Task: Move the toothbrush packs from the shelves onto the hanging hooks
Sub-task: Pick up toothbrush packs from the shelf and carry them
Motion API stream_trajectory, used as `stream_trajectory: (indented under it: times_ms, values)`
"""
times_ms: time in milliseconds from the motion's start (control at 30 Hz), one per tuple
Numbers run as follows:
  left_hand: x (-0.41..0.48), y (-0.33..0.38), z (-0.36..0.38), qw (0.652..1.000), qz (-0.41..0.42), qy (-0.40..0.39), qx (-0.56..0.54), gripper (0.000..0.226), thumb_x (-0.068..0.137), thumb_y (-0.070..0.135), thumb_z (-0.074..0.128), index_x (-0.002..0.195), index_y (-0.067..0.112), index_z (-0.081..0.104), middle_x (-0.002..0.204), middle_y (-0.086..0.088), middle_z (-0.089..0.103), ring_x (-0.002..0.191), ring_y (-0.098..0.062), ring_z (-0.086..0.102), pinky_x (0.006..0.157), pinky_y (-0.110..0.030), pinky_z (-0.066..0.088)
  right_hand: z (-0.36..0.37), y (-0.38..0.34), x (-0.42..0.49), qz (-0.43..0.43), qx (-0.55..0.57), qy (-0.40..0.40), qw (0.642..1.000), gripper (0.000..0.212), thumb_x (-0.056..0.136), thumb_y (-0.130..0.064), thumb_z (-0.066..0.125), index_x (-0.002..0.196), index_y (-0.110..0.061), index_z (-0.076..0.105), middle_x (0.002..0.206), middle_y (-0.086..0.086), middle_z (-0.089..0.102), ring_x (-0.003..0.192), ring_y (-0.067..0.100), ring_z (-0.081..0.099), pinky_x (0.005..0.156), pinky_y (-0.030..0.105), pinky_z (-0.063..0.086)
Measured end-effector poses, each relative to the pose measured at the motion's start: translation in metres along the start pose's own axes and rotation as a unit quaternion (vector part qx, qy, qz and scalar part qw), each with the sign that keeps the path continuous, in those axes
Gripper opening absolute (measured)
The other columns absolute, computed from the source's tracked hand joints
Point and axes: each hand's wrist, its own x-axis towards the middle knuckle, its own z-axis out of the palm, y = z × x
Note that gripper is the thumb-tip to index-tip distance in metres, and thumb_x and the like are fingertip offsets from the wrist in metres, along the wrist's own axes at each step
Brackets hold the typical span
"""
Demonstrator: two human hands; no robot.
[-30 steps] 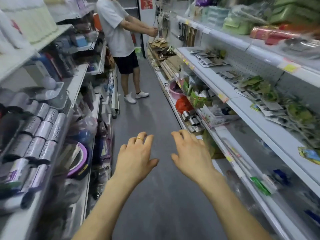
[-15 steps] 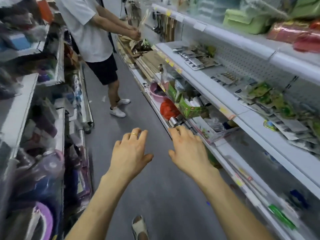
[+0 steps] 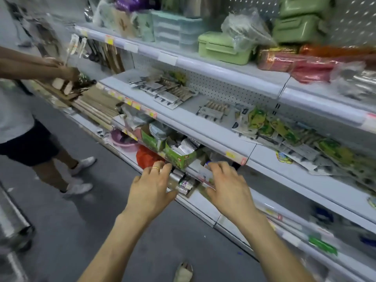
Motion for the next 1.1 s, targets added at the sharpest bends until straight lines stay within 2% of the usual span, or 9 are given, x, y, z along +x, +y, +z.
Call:
stream_trajectory:
  times_ms: [167,300,333,433,533,633,800,967,1100]
  values:
    - [0.078,-0.033,0.008,1.000,0.022,-0.006,-0.019,0.075,0.083,0.057,0.071,0.146,0.028,0.044,0.151,0.003,0.046,0.124,-0.030,0.056,0.089,-0.047,0.053,0.015,0.017,0.070,0.053,0.018,-0.009,0.998,0.062,0.092,-0.031,0.065,0.149,-0.024,0.042,0.142,0.002,0.047,0.127,0.029,0.054,0.100,0.045,0.048]
    - [0.128,-0.061,0.015,0.998,0.048,-0.025,-0.015,0.083,0.078,0.075,0.049,0.147,0.029,0.043,0.150,0.007,0.045,0.129,-0.027,0.054,0.089,-0.047,0.054,0.021,0.030,0.124,0.089,0.037,-0.002,0.995,0.058,0.093,-0.028,0.060,0.148,-0.021,0.043,0.141,0.004,0.046,0.126,0.031,0.053,0.097,0.045,0.049]
    - [0.143,-0.067,0.017,0.998,0.046,-0.039,-0.015,0.084,0.077,0.076,0.049,0.147,0.029,0.043,0.149,0.006,0.046,0.129,-0.028,0.053,0.090,-0.048,0.054,0.022,0.034,0.136,0.098,0.039,-0.003,0.994,0.058,0.094,-0.029,0.061,0.149,-0.020,0.043,0.142,0.005,0.046,0.126,0.031,0.052,0.097,0.046,0.049]
    - [0.183,-0.074,0.030,0.996,0.068,-0.062,-0.018,0.075,0.083,0.063,0.070,0.144,0.027,0.045,0.141,0.001,0.049,0.123,-0.031,0.056,0.086,-0.049,0.055,0.025,0.048,0.157,0.146,0.062,-0.002,0.987,0.060,0.095,-0.029,0.063,0.151,-0.020,0.043,0.145,0.007,0.046,0.128,0.032,0.051,0.100,0.046,0.049]
    - [0.239,-0.069,0.044,0.991,0.117,-0.068,-0.015,0.072,0.082,0.052,0.079,0.142,0.026,0.047,0.137,-0.002,0.052,0.118,-0.035,0.058,0.087,-0.050,0.056,0.029,0.070,0.178,0.197,0.094,0.011,0.976,0.058,0.096,-0.025,0.061,0.152,-0.019,0.044,0.147,0.007,0.045,0.131,0.032,0.049,0.102,0.046,0.048]
    - [0.297,-0.061,0.060,0.983,0.164,-0.079,-0.031,0.074,0.086,0.050,0.078,0.146,0.023,0.045,0.141,-0.004,0.051,0.122,-0.035,0.057,0.093,-0.052,0.055,0.036,0.098,0.198,0.261,0.131,0.022,0.956,0.059,0.099,-0.028,0.063,0.154,-0.018,0.043,0.150,0.008,0.043,0.135,0.032,0.047,0.103,0.045,0.046]
    - [0.363,-0.053,0.084,0.968,0.213,-0.102,-0.081,0.063,0.097,0.041,0.068,0.151,0.017,0.045,0.146,-0.008,0.049,0.128,-0.034,0.054,0.096,-0.050,0.054,0.044,0.136,0.227,0.362,0.195,0.066,0.909,0.053,0.102,-0.034,0.063,0.149,-0.016,0.048,0.151,0.012,0.044,0.124,0.035,0.057,0.099,0.046,0.050]
    - [0.404,-0.058,0.110,0.959,0.224,-0.141,-0.105,0.061,0.101,0.046,0.061,0.153,0.019,0.044,0.151,-0.005,0.046,0.137,-0.029,0.048,0.106,-0.049,0.048,0.056,0.155,0.252,0.443,0.249,0.136,0.851,0.050,0.102,-0.031,0.064,0.146,-0.011,0.052,0.149,0.015,0.051,0.127,0.034,0.057,0.103,0.041,0.046]
    - [0.437,-0.063,0.125,0.958,0.236,-0.145,-0.073,0.057,0.102,0.044,0.058,0.152,0.019,0.045,0.154,-0.006,0.044,0.137,-0.032,0.047,0.103,-0.052,0.050,0.066,0.156,0.263,0.472,0.269,0.188,0.818,0.050,0.102,-0.030,0.065,0.144,-0.005,0.053,0.146,0.014,0.054,0.128,0.034,0.056,0.102,0.039,0.044]
